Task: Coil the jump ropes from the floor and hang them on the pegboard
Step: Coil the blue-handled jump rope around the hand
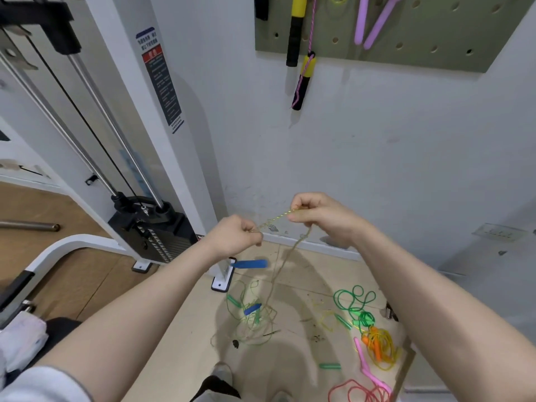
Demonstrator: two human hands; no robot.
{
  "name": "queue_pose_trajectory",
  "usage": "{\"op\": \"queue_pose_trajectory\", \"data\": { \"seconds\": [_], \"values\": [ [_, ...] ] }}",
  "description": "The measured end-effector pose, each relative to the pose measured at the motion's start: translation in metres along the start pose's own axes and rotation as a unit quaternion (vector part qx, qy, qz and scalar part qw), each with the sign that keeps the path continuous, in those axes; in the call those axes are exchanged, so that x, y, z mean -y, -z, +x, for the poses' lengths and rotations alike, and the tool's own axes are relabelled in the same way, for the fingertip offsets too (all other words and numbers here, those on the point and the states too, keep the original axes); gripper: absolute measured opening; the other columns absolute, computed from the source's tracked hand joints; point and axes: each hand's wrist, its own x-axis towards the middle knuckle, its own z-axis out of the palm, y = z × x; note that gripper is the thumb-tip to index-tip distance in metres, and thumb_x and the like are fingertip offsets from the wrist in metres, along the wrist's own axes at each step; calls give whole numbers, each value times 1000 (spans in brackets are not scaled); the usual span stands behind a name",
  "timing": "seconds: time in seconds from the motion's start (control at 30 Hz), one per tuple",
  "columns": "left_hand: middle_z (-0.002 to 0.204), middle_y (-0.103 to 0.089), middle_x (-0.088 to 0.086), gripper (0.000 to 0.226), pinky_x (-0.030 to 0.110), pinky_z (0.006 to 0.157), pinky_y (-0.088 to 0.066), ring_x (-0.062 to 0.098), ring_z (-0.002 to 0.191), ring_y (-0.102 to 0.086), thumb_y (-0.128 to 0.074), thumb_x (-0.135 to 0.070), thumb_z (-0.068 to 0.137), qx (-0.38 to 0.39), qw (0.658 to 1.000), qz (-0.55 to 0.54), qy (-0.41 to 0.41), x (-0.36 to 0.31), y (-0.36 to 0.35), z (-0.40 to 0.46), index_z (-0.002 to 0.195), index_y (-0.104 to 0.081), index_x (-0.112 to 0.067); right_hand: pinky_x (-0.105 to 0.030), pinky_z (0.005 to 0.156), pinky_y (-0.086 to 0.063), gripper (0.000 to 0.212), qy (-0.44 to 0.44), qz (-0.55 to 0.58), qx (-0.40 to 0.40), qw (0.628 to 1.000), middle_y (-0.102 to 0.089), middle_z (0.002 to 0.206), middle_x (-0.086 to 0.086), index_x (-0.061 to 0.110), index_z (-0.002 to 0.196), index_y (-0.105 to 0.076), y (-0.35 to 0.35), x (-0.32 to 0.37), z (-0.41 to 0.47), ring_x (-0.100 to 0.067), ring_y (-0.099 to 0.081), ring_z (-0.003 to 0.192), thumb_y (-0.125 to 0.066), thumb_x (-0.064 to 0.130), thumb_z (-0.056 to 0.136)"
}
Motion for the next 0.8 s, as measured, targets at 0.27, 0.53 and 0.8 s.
{"op": "queue_pose_trajectory", "data": {
  "seconds": [0.27,0.53,0.8],
  "values": [
    [37,-29,-7,34,16,35,-15,9,33,-20,-35,-19,100,54,969,-238,47,34,16,-9,74,-54,-9,-14,39,-23,21,41,352,-105,929,-30,48,9,17,67,-52,0,26,12,-4,-26,38,-63,23,84],
    [51,-47,-4,25,16,37,-18,4,34,-20,-57,-35,86,349,804,-458,-149,13,60,-37,95,-69,-15,-14,42,-25,32,-38,-74,-328,941,-39,52,5,19,57,-53,-31,-11,28,-3,-33,43,-62,22,88],
    [130,-58,8,46,33,98,-47,20,111,-60,-35,4,95,40,838,-542,-52,44,86,-32,133,-45,-21,-19,56,-38,29,-100,-361,117,920,-44,56,5,17,75,-65,-121,16,5,-3,-43,50,-50,33,93]
  ]
}}
